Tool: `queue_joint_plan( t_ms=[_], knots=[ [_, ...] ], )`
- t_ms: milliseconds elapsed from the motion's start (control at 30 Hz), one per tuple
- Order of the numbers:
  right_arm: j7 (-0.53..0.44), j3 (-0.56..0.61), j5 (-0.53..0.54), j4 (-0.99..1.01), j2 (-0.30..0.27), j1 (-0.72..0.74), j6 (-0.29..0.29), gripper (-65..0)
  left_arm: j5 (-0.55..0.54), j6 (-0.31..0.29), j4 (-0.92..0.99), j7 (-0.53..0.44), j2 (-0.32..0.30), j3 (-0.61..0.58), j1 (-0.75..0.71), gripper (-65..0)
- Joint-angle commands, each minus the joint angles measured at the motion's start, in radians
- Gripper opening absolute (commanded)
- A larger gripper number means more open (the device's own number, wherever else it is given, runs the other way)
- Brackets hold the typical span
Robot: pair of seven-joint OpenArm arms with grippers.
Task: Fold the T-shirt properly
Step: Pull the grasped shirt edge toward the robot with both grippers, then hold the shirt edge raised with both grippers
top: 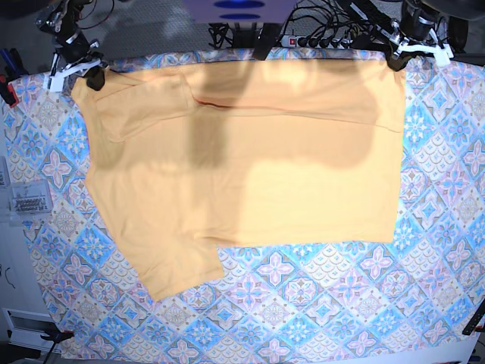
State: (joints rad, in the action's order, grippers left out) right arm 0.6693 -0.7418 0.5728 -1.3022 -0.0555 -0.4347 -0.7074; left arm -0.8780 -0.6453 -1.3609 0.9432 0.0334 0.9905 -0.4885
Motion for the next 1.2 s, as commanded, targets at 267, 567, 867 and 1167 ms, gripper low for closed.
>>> queue_joint_plan(
  t_ms=[267, 567, 867, 1167],
  knots=[
    [0.010, -0.011, -0.020, -0.006, -0.014, -0.049, 0.009, -65.0, -0.013, -0.012, -0.018, -0.020, -0.013, 0.006, -0.032, -65.0],
    [0.010, -0.011, -0.020, -0.006, -0.014, -0.069, 0.009, -65.0, -0.013, -0.012, -0.018, -0.019, -0.036, 0.006, -0.046, -65.0],
    [0.010, -0.011, -0.020, -0.006, -0.014, -0.068, 0.009, -65.0, -0.013, -0.012, -0.018, -0.014, -0.037, 0.006, -0.046, -65.0],
    [0.008, -0.060, -0.020, -0.006, -0.010, -0.065, 0.009, -52.7, -0.013, -0.012, -0.018, -0.013, -0.037, 0.006, -0.045, -62.5]
  ],
)
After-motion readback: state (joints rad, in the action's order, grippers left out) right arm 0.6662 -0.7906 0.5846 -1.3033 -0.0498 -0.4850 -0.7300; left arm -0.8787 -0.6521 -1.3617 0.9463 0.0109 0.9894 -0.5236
